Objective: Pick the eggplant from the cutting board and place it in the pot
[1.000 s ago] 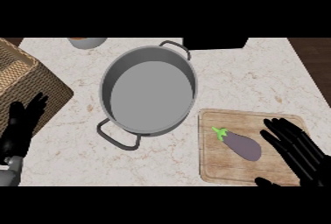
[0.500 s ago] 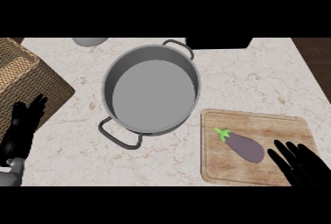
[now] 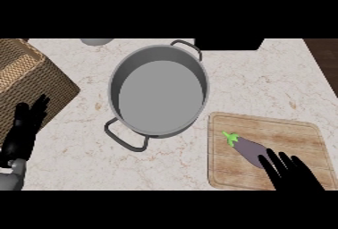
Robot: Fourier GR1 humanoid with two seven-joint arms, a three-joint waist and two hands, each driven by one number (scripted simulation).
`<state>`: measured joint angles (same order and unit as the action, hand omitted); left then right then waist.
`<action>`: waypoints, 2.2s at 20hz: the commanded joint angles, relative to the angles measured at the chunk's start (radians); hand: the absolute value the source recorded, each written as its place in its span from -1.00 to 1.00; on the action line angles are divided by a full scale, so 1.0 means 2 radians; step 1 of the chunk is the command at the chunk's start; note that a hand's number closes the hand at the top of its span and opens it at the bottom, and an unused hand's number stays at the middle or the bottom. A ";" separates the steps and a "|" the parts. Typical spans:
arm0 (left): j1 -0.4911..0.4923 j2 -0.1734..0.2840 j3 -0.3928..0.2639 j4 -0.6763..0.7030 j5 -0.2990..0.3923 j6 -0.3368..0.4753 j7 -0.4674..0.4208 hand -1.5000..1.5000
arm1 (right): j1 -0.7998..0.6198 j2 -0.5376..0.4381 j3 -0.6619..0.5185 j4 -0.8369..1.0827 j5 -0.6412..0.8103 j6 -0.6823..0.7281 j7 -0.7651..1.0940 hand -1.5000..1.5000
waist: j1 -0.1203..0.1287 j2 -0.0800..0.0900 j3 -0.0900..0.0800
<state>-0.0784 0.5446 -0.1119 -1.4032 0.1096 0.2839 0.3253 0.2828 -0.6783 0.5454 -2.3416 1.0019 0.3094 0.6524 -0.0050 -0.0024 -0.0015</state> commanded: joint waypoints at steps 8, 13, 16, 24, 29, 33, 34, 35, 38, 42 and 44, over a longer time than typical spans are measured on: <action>0.006 -0.029 0.022 -0.032 -0.040 -0.014 0.034 0.00 | -0.023 0.043 0.007 0.010 0.053 0.046 0.017 -1.00 | 0.001 0.000 0.001; -0.012 -0.051 0.023 -0.017 -0.060 -0.014 0.038 0.00 | -0.056 0.081 -0.004 0.118 0.069 -0.006 -0.029 -1.00 | 0.002 0.001 0.001; 0.020 -0.047 0.036 -0.052 -0.059 -0.027 0.039 0.00 | -0.056 0.088 -0.014 0.121 0.072 -0.008 -0.046 -1.00 | 0.004 0.000 0.001; -0.036 -0.072 0.059 0.017 -0.086 -0.044 0.022 0.00 | -0.094 0.115 -0.056 0.129 0.073 0.061 -0.045 -1.00 | 0.001 0.001 0.001; 0.015 -0.067 0.066 -0.076 -0.081 -0.064 0.071 0.00 | -0.102 0.120 -0.082 0.146 0.073 0.077 -0.061 -1.00 | 0.004 0.001 0.001; -0.023 -0.082 0.087 -0.002 -0.097 -0.065 0.027 0.00 | -0.097 0.141 -0.068 0.213 0.105 0.031 -0.087 -1.00 | 0.002 0.001 0.001; 0.008 -0.084 0.078 -0.034 -0.108 -0.068 0.032 0.00 | -0.084 0.145 -0.069 0.212 0.107 0.026 -0.088 -1.00 | 0.002 0.001 0.001; -0.019 -0.087 0.083 -0.014 -0.109 -0.068 0.045 0.00 | -0.082 0.163 -0.047 0.204 0.127 0.033 -0.065 -1.00 | 0.002 0.001 0.001; -0.002 -0.089 0.092 -0.010 -0.110 -0.080 0.017 0.00 | -0.088 0.160 -0.085 0.251 0.110 -0.010 -0.111 -1.00 | 0.002 0.001 0.001; -0.016 -0.093 0.105 -0.010 -0.121 -0.088 0.028 0.00 | -0.093 0.175 -0.084 0.248 0.123 0.008 -0.114 -1.00 | 0.002 0.001 0.001; 0.022 -0.094 0.111 -0.033 -0.106 -0.096 0.012 0.00 | -0.125 0.161 -0.125 0.286 0.097 0.012 -0.144 -1.00 | 0.004 0.001 0.001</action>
<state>-0.0850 0.3647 0.0892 -1.4385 -0.1079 0.1110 0.3614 0.0907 -0.3612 0.3537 -1.8451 1.2144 0.3301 0.4147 -0.0002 -0.0012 0.0014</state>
